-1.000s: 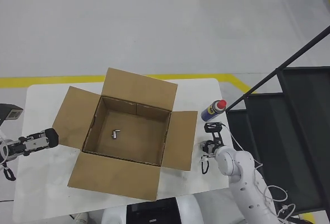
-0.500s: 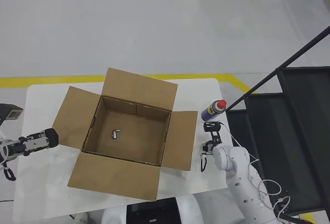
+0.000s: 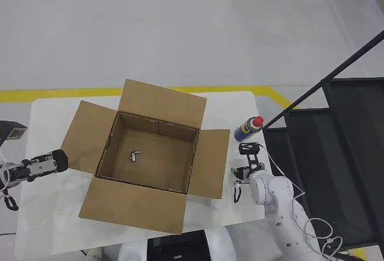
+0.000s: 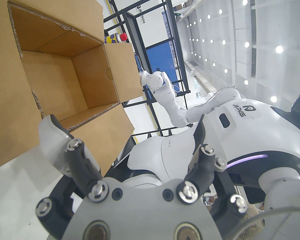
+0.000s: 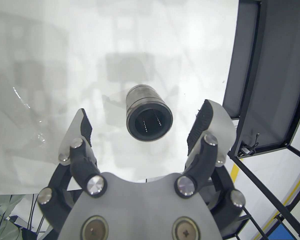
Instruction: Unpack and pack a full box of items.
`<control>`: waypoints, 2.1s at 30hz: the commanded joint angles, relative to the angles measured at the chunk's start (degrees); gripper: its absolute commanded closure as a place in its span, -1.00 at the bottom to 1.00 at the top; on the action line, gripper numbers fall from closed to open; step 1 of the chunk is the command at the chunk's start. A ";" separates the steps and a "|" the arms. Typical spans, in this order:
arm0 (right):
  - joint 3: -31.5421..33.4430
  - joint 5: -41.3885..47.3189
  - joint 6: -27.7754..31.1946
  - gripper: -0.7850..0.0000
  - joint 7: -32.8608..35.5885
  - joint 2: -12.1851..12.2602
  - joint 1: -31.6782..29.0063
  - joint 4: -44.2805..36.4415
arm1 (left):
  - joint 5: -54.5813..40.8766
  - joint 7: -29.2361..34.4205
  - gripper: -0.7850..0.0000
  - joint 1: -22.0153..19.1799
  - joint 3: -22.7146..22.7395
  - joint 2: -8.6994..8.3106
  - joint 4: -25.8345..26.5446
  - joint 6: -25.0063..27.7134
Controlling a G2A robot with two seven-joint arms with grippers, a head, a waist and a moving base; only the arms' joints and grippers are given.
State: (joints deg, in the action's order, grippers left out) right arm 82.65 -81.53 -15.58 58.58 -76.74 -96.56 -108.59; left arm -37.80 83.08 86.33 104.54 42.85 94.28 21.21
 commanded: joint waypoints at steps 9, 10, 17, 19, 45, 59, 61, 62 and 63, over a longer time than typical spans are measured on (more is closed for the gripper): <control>0.36 -8.16 -4.38 -1.00 -9.49 0.26 -18.26 -23.51 | 0.00 0.00 -1.00 0.00 0.00 0.00 0.00 0.00; 0.65 -8.26 -5.04 -1.00 -12.34 0.24 -19.79 -25.12 | 0.00 0.00 -1.00 0.00 0.00 0.00 0.00 0.00; -0.99 -7.05 1.43 -1.00 -32.82 0.42 -22.28 -26.05 | 0.00 0.00 -1.00 0.00 0.00 0.00 0.00 0.00; -2.49 -6.46 2.55 -1.00 -35.45 0.33 -20.36 -26.05 | 0.00 0.00 -1.00 0.00 0.00 0.00 0.00 0.00; -41.21 -7.08 6.59 -1.00 8.32 -8.48 30.72 -2.65 | 0.00 0.00 -1.00 0.00 0.00 0.00 0.00 0.00; -42.59 -4.66 4.84 -1.00 8.45 -9.83 34.07 2.18 | 0.00 0.00 -1.00 0.00 0.00 0.00 0.00 0.00; -42.59 -4.66 4.84 -1.00 8.45 -9.83 34.07 2.18 | 0.00 0.00 -1.00 0.00 0.00 0.00 0.00 0.00; -42.59 -4.66 4.84 -1.00 8.45 -9.83 34.07 2.18 | 0.00 0.00 -1.00 0.00 0.00 0.00 0.00 0.00; -42.59 -4.66 4.84 -1.00 8.45 -9.83 34.07 2.18 | 0.00 0.00 -1.00 0.00 0.00 0.00 0.00 0.00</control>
State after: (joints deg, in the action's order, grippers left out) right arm 40.05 -86.19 -10.73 67.02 -86.56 -62.50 -106.42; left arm -37.80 83.08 86.33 104.54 42.85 94.28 21.21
